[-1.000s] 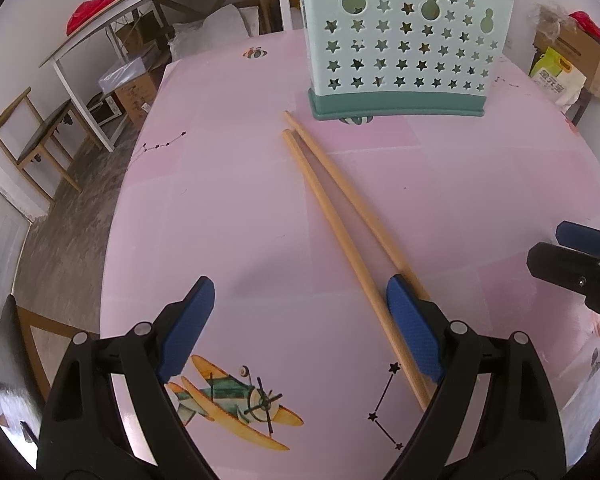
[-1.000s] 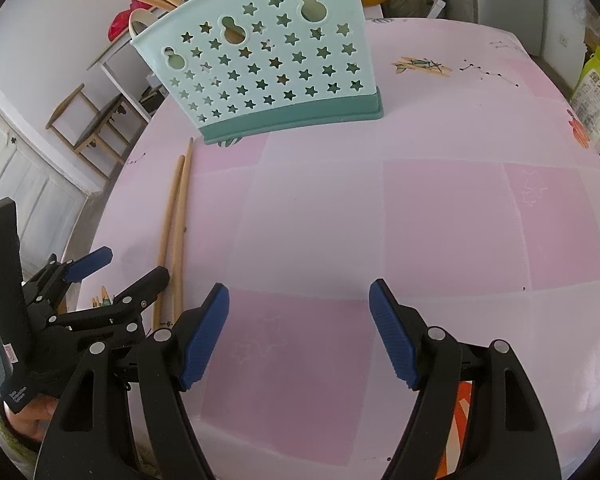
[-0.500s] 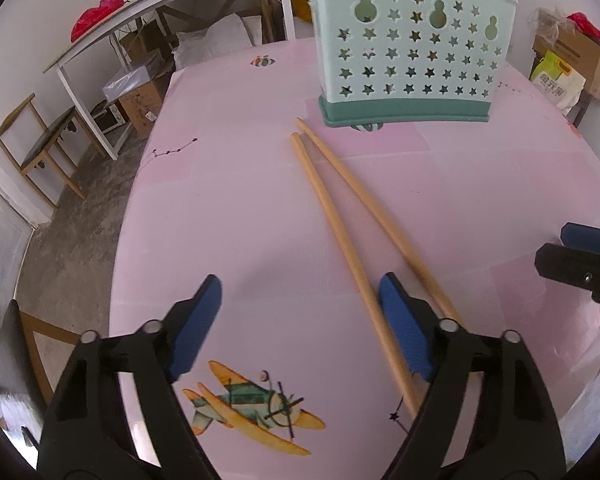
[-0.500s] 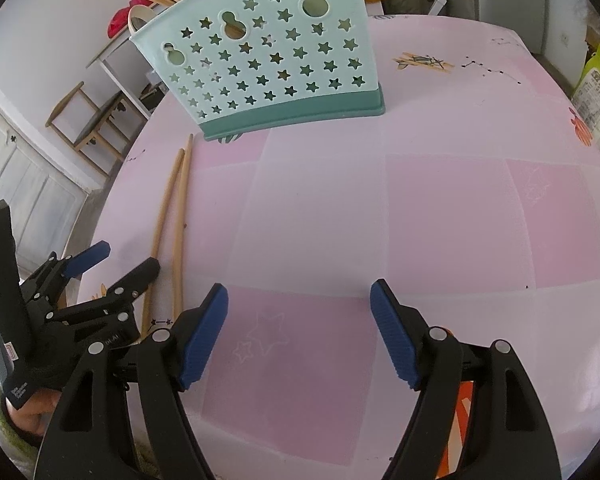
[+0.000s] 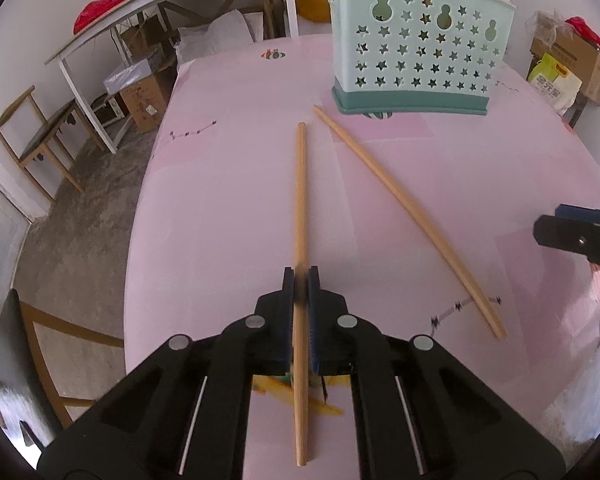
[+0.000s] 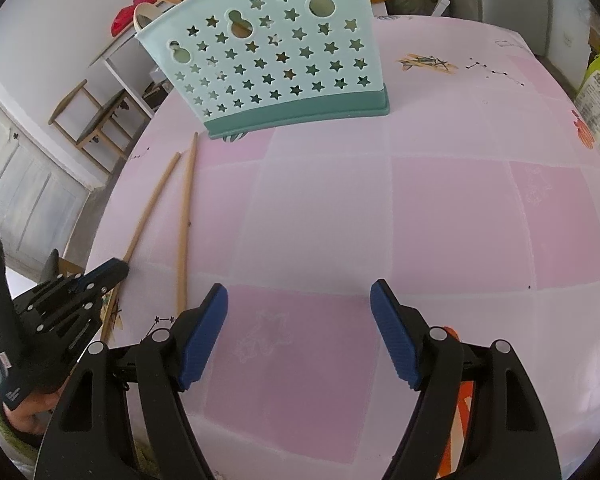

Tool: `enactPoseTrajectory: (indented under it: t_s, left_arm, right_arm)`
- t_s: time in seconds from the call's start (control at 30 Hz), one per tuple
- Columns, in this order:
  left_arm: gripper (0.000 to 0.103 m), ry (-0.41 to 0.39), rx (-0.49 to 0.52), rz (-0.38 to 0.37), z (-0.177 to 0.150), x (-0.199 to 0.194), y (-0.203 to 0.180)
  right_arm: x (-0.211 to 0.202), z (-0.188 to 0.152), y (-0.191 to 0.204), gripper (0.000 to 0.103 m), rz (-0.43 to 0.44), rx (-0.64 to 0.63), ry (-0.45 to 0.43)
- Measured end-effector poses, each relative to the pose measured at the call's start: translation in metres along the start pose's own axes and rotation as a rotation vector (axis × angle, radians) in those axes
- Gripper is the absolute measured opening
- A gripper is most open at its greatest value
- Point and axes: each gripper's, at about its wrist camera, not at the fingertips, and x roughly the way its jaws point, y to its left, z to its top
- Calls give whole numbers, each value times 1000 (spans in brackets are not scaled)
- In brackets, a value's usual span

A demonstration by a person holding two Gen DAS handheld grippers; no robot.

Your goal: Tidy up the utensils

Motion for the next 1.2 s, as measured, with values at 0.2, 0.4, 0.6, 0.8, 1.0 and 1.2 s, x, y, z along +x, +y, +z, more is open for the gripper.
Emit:
enactPoseTrajectory:
  t_s: [0.2,0.4,0.6,0.8,1.0,1.2]
  left_arm:
    - [5,58,-48,-64,-23,-17,6]
    - [29,57,-80,-95,-27,-21,9]
    - [29,50,-59,-70,-9,-6,12]
    - [29,35,-64,-53,23,16,15]
    - [25,7,-65,-40,42,30,17]
    - [5,-3,-93,-34,49,35,25]
  right_arm:
    - [2,-3,2,78,0,-18,3]
    - [5,-5,6,96,25,-34,8]
    - [5,-8,9,97,8,-39,-7]
    - [5,-8,10,97,-12,-22,-17]
    - [3,-10,3,97,26,13,-45]
    - [2,-13,4,97,23,-6,-59]
